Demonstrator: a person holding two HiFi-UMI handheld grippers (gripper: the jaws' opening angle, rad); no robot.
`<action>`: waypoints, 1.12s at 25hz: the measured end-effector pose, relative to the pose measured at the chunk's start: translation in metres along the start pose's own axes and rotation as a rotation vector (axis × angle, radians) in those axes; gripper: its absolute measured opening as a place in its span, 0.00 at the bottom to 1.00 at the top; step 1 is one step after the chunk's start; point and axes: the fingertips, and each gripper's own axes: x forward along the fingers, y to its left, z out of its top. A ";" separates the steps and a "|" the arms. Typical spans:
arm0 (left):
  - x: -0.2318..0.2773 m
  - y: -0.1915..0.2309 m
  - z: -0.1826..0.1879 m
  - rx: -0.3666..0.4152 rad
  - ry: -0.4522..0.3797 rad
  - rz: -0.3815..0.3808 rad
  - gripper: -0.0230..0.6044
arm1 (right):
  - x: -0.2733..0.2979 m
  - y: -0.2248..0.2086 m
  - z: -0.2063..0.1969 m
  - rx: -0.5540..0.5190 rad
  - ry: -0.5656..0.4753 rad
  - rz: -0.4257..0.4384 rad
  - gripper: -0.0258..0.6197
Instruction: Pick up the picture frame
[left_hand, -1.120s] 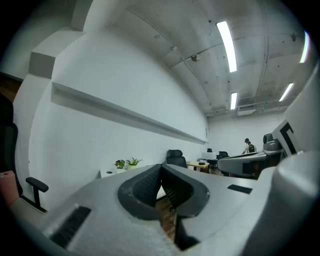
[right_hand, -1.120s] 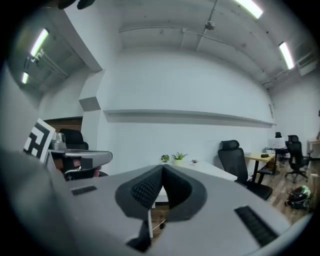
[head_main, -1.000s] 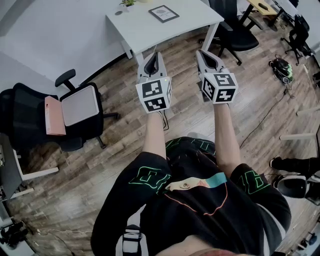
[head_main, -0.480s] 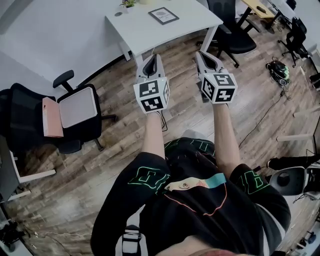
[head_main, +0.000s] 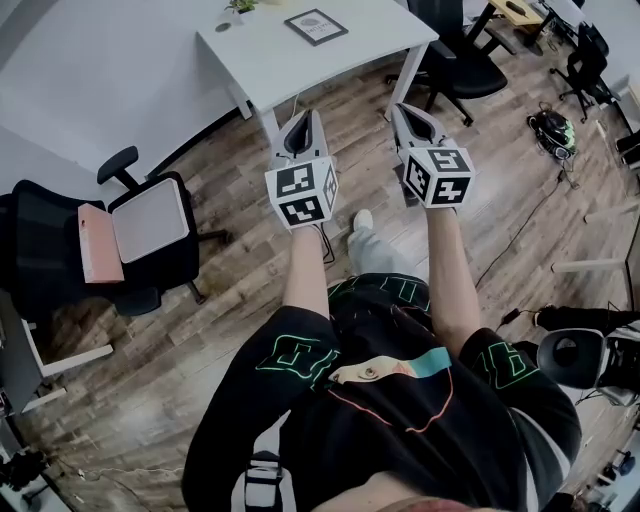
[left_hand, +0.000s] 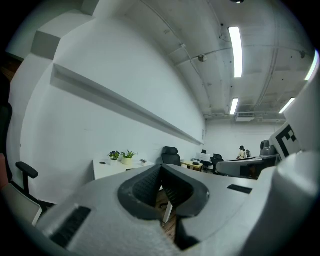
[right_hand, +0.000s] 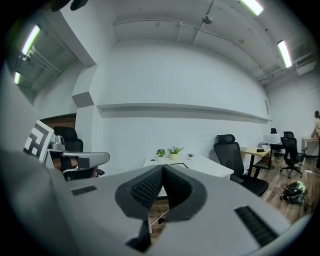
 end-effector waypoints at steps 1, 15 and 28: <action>0.003 0.000 -0.002 0.000 0.005 0.000 0.05 | 0.003 -0.002 -0.002 0.004 0.004 0.001 0.05; 0.082 0.014 -0.024 0.010 0.067 0.020 0.05 | 0.079 -0.046 -0.015 0.054 0.045 0.033 0.05; 0.169 0.023 -0.047 0.101 0.169 0.048 0.05 | 0.157 -0.102 -0.043 0.175 0.094 0.056 0.05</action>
